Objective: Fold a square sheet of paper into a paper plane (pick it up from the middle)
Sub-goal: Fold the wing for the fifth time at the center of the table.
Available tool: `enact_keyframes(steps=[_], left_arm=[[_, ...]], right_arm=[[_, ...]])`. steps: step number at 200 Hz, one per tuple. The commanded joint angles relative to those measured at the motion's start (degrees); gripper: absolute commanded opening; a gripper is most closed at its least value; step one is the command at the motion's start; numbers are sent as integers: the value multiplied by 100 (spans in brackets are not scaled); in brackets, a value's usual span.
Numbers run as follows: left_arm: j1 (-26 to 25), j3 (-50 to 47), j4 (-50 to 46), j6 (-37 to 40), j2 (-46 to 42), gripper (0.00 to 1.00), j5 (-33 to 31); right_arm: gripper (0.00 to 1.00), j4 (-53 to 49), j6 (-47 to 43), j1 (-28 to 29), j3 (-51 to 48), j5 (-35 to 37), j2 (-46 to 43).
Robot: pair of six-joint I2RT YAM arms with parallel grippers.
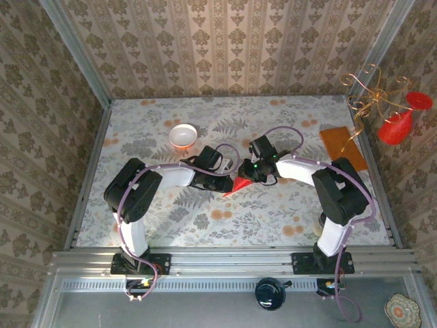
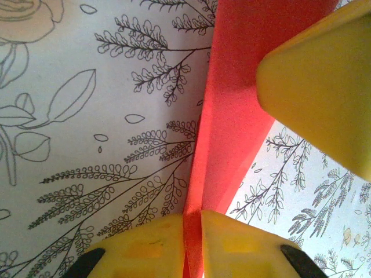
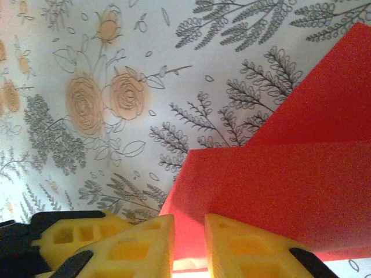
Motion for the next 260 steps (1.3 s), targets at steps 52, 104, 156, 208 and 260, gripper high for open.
enact_keyframes(steps=[52, 104, 156, 208, 260], left_arm=[[0, -61, -418, -73, 284, 16, -242], [-1, -50, -450, -77, 317, 15, -229], [-3, -15, -485, -61, 336, 15, -231], [-4, -6, -508, -69, 336, 16, -230], [0, 11, -555, -66, 286, 15, -239]], right_arm=[[23, -183, 126, -87, -19, 287, 167], [23, -161, 143, -114, -66, 269, 220], [23, -84, 161, -149, -227, 287, 130], [24, 126, 162, -202, -427, 233, 87], [25, 136, 116, -246, -590, 229, 130]])
